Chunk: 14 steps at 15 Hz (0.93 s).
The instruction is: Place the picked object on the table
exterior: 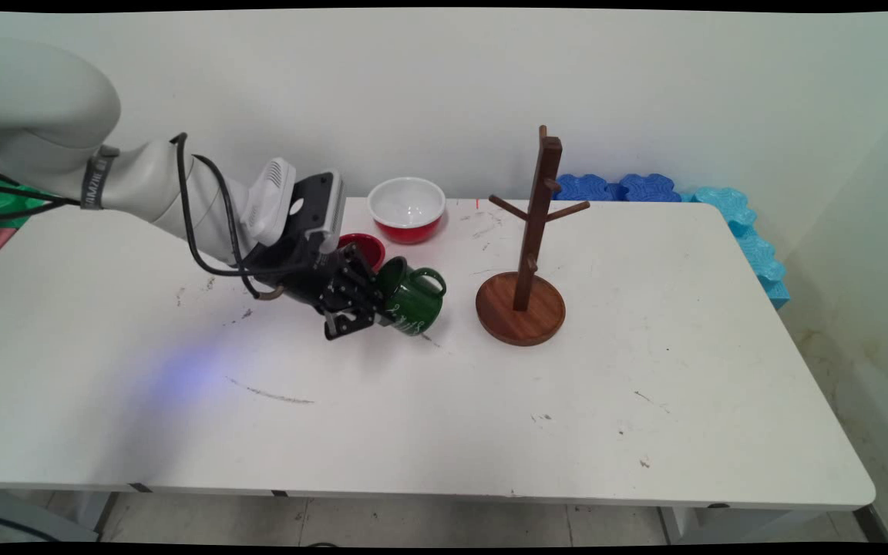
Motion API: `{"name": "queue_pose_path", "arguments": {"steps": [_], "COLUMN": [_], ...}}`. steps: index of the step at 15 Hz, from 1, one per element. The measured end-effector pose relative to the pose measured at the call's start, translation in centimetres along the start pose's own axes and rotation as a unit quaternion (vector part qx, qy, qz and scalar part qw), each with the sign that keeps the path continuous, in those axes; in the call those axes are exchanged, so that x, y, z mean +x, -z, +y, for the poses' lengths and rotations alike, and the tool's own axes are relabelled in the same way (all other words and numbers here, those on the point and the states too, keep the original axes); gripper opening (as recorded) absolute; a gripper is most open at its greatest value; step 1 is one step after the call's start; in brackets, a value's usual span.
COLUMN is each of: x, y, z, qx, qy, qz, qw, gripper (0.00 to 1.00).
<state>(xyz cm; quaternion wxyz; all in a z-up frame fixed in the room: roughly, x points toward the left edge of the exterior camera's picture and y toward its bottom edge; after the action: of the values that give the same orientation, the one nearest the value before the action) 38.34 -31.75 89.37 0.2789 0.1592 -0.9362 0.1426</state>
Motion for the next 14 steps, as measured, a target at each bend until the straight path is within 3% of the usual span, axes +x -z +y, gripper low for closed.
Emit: {"name": "queue_pose_path", "arguments": {"steps": [14], "x": [-0.4], "y": [-2.5], "z": [0.5], "qx": [0.014], "qy": [-0.037], "qz": [-0.073], "qw": [0.9966], "gripper": [0.00]}}
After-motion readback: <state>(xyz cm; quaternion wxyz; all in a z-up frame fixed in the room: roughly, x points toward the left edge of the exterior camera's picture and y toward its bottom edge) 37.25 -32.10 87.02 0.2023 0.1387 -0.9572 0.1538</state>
